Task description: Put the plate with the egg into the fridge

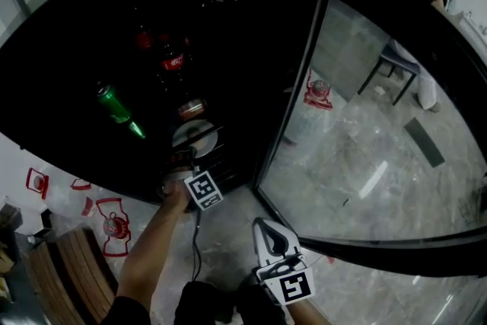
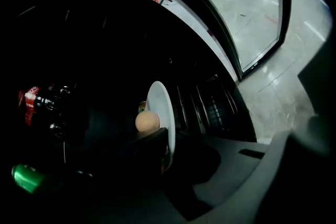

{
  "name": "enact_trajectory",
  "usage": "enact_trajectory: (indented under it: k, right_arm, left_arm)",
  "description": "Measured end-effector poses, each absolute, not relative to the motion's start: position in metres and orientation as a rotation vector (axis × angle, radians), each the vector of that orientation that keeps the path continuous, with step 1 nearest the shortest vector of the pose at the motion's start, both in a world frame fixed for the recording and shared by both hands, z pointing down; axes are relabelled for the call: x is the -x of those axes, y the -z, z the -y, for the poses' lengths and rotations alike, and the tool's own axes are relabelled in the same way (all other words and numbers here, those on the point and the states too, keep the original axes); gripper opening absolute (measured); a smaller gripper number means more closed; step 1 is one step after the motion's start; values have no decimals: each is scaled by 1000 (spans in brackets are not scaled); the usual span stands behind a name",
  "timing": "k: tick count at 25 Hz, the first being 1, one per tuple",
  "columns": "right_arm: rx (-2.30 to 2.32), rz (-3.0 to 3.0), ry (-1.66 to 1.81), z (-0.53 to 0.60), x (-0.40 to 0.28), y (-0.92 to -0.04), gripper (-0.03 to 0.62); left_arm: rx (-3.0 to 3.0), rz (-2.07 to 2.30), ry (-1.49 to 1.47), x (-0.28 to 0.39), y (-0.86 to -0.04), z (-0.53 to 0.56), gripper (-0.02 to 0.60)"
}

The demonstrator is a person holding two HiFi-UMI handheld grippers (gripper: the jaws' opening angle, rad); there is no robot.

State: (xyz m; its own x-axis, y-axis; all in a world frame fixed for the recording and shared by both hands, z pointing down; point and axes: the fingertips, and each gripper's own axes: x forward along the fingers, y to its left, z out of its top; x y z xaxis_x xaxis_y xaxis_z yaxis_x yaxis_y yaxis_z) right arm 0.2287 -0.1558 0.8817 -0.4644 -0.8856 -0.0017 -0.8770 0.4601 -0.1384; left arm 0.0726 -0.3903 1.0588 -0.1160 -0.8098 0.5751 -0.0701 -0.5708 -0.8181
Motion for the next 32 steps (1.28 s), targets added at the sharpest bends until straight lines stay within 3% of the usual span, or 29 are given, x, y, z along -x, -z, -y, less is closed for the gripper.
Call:
enact_trajectory:
  k: [11,16,23,27,29,31,32]
  right_arm:
    - [1592,-2597,241,181,-240,-877,6]
    - [1546,-2563,220,189,-235,-874,6]
    - [1528,-2622,252,205,-216,-888,6]
    - [1516,-2593,206,219,-210,-881,6]
    - [1512,-2586,199,224,-209,-885,6]
    - [1540,-2581,227,226,-213,-891,6]
    - [1562,-2583,246,226,-215,-892,6]
  left_arm:
    - [1857,-857,1976,-59,-1070,390,52]
    - [1981,-797,2014,-59,-1064,387,144]
    - [2131,-845,1962,-64,-1067,374,170]
    - [2214,-996,1785,-68,-1050,370,170]
    - [2302,-1090,1581,-80,-1034,356,166]
    - [2408,-1189,1295,-98,-1011,335,43]
    - [2476,-1235,1150,-105,-999,323,11]
